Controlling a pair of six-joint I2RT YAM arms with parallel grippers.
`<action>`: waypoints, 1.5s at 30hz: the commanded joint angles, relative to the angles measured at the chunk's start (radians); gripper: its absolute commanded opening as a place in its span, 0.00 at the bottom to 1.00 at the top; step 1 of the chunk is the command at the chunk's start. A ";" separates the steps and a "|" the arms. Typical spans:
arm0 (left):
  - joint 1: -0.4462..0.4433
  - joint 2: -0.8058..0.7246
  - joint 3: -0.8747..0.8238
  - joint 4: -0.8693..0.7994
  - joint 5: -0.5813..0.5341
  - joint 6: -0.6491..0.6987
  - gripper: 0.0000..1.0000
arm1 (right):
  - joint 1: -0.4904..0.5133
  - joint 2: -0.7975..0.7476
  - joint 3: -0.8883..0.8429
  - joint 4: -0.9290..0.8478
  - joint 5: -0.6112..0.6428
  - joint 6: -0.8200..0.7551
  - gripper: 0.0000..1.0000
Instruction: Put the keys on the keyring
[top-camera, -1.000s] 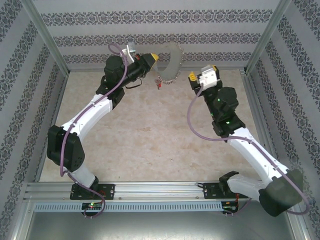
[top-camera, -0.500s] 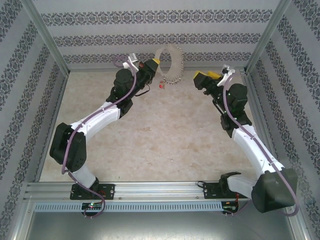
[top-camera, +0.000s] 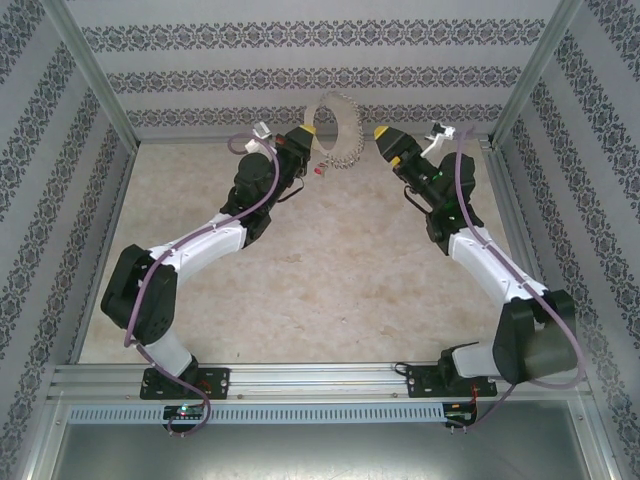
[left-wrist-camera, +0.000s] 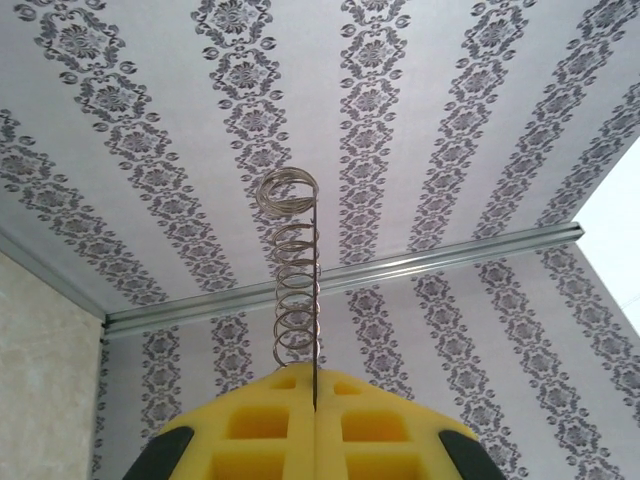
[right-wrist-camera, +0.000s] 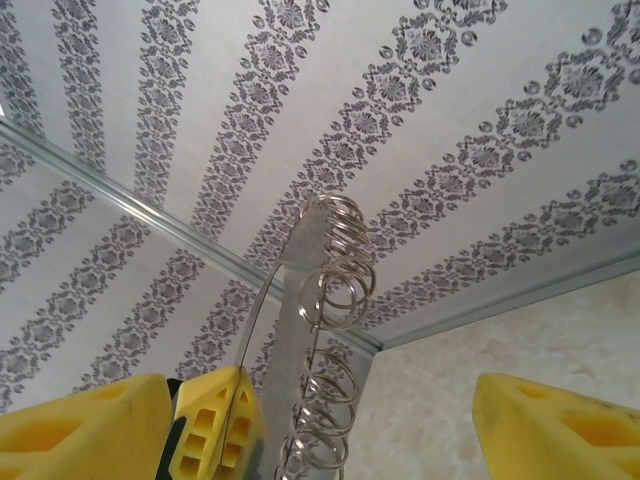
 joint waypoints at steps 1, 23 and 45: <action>-0.021 0.007 0.006 0.143 -0.025 -0.048 0.00 | 0.013 0.046 0.039 0.077 -0.019 0.090 0.78; -0.038 0.042 0.010 0.152 -0.011 -0.053 0.00 | 0.065 0.154 0.125 0.173 -0.096 0.167 0.27; 0.041 -0.116 0.195 -0.637 0.271 0.796 0.80 | -0.142 0.314 0.381 0.127 -0.425 0.372 0.00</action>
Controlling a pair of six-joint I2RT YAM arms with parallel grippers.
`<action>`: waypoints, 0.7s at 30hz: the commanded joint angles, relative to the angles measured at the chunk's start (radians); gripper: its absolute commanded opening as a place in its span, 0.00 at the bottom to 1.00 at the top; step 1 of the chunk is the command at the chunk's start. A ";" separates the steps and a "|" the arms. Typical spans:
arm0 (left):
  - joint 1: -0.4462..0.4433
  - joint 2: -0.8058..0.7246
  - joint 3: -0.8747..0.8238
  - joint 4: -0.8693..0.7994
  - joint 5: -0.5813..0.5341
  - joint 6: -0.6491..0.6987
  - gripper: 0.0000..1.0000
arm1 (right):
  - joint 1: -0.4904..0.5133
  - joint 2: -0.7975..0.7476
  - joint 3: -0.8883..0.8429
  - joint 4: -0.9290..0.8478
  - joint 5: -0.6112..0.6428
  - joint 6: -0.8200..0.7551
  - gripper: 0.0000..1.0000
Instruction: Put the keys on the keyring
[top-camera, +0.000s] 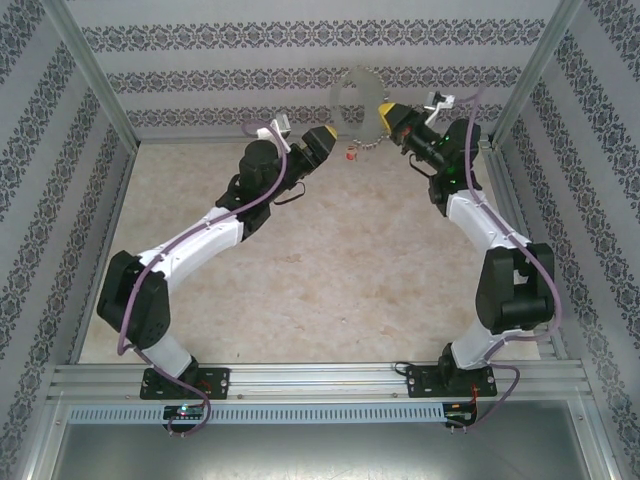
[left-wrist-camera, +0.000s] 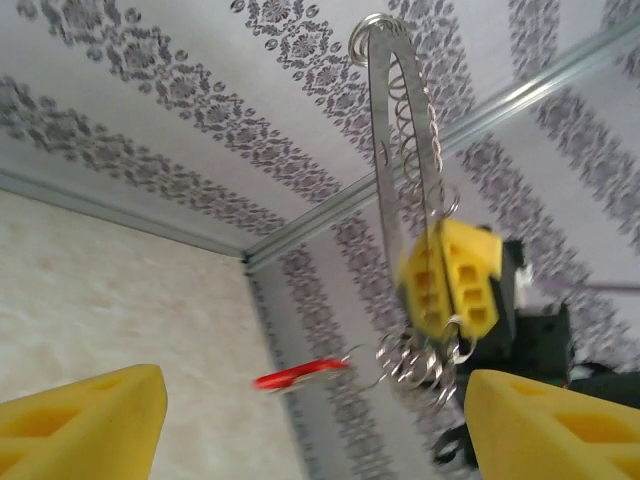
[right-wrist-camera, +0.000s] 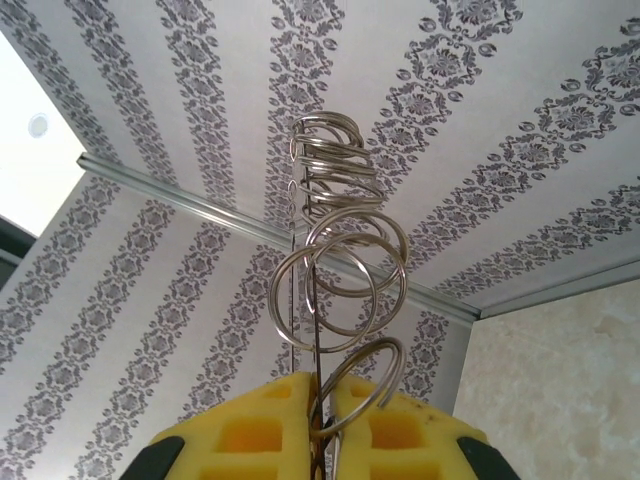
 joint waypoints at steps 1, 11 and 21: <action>0.033 -0.038 0.086 -0.204 0.090 0.298 0.81 | 0.002 0.024 0.071 0.028 -0.107 0.061 0.00; 0.119 0.065 0.268 -0.353 0.347 0.349 0.85 | 0.047 0.078 0.139 0.028 -0.169 0.093 0.00; 0.125 0.089 0.244 -0.254 0.381 0.272 0.87 | 0.094 0.108 0.170 0.027 -0.188 0.098 0.00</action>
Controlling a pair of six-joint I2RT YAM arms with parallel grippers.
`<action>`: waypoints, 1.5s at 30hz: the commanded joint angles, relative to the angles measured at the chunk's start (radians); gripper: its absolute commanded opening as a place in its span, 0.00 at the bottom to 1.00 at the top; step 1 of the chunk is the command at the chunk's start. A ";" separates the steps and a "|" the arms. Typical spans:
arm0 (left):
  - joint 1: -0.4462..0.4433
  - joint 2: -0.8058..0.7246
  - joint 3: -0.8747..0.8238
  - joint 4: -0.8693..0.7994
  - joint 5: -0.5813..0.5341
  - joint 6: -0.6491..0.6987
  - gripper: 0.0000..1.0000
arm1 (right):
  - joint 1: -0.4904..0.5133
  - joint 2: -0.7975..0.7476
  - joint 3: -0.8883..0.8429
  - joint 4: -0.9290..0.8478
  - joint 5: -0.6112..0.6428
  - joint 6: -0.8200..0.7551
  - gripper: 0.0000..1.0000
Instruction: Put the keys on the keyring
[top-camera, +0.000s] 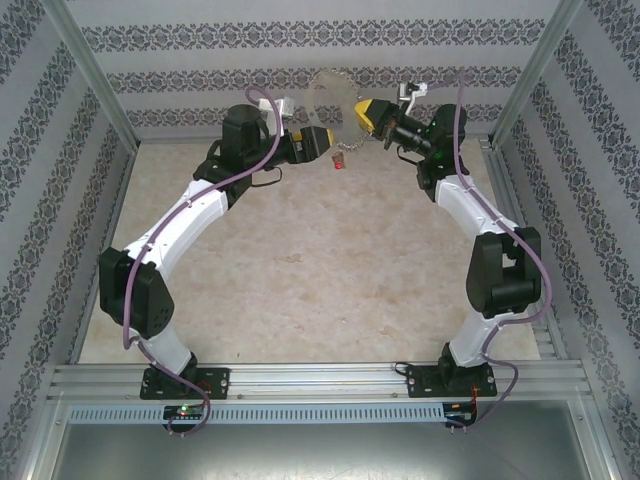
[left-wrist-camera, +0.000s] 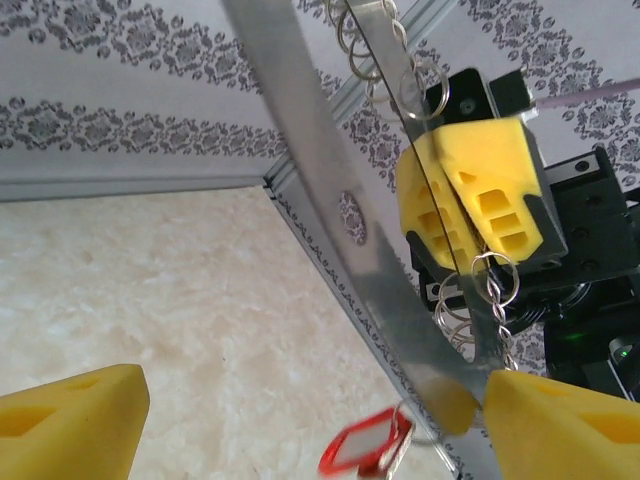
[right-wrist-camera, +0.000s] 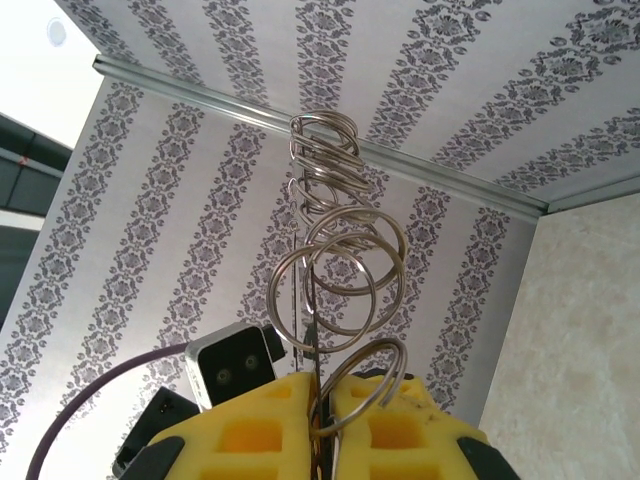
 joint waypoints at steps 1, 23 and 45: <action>0.008 -0.011 -0.010 0.072 0.033 -0.034 0.87 | 0.012 0.013 0.040 0.042 -0.022 0.014 0.00; 0.028 0.014 -0.048 0.215 0.052 -0.126 0.47 | 0.032 0.030 0.041 0.042 -0.044 0.009 0.00; 0.025 0.020 -0.102 0.354 0.090 -0.259 0.13 | 0.040 0.082 0.110 0.014 -0.048 0.015 0.00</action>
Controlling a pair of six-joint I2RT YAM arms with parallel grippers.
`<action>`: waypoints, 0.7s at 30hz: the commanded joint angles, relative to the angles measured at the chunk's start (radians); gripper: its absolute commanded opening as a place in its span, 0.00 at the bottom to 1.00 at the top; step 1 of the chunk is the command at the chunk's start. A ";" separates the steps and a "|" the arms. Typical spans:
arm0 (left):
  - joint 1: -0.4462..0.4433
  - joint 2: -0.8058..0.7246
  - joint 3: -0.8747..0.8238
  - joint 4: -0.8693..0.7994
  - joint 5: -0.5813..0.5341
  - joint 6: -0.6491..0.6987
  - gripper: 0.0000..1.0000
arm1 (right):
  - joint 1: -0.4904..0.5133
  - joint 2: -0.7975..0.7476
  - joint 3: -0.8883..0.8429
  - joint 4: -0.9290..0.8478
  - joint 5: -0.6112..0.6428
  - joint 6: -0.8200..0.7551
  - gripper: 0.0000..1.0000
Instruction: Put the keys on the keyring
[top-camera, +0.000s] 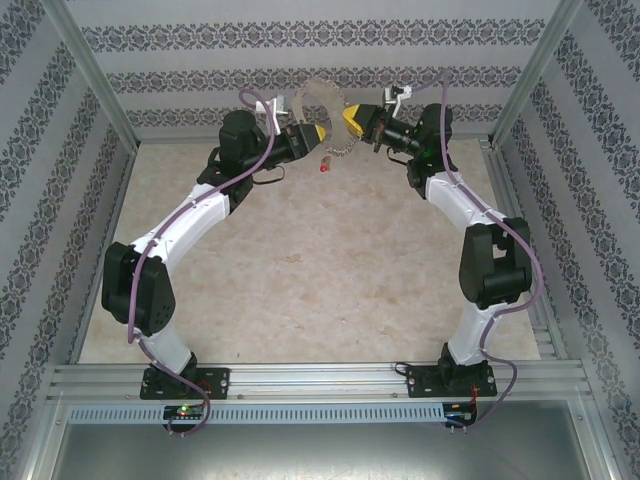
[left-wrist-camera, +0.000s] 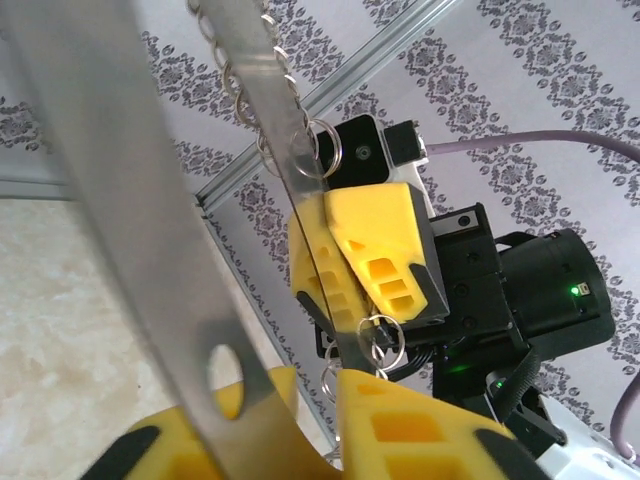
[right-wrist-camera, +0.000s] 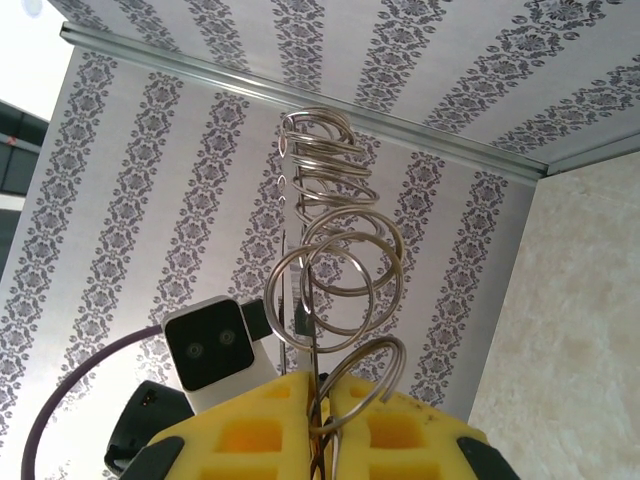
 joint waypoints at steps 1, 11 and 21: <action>0.005 0.002 -0.013 0.081 0.014 -0.032 0.10 | 0.005 0.009 0.063 0.016 -0.005 0.017 0.00; -0.005 -0.003 -0.032 0.152 -0.100 -0.256 0.00 | -0.032 0.031 0.120 0.020 0.011 0.041 0.48; -0.032 -0.045 -0.147 0.226 -0.366 -0.551 0.00 | -0.085 -0.170 -0.201 0.001 0.085 -0.130 0.60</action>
